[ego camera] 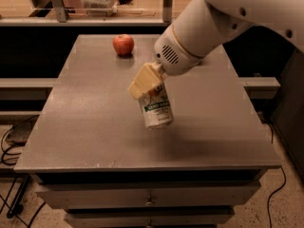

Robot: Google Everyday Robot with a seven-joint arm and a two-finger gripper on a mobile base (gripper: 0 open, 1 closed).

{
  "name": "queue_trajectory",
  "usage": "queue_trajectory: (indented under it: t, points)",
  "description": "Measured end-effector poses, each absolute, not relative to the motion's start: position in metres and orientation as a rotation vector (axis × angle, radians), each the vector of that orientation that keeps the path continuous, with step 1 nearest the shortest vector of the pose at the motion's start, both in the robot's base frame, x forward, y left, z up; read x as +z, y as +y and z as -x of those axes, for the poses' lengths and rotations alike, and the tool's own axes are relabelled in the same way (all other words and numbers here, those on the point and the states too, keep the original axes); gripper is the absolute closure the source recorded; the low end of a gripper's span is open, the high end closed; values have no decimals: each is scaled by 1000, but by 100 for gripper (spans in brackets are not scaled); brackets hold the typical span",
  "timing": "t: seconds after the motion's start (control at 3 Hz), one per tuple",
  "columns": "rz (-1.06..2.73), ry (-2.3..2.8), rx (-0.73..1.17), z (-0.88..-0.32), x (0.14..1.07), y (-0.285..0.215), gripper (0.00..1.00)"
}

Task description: Place 7up can upright

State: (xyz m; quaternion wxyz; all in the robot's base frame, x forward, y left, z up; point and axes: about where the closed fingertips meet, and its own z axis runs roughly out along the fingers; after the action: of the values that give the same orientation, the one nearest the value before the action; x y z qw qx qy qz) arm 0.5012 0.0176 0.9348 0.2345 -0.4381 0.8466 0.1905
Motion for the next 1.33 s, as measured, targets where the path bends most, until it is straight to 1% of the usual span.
queue_trajectory:
  t: [0.33, 0.67, 1.33]
  points:
    - [1221, 2145, 682, -507, 956, 19, 100]
    - [1305, 2089, 690, -496, 960, 25, 100]
    - [1514, 1975, 379, -494, 944, 38, 100]
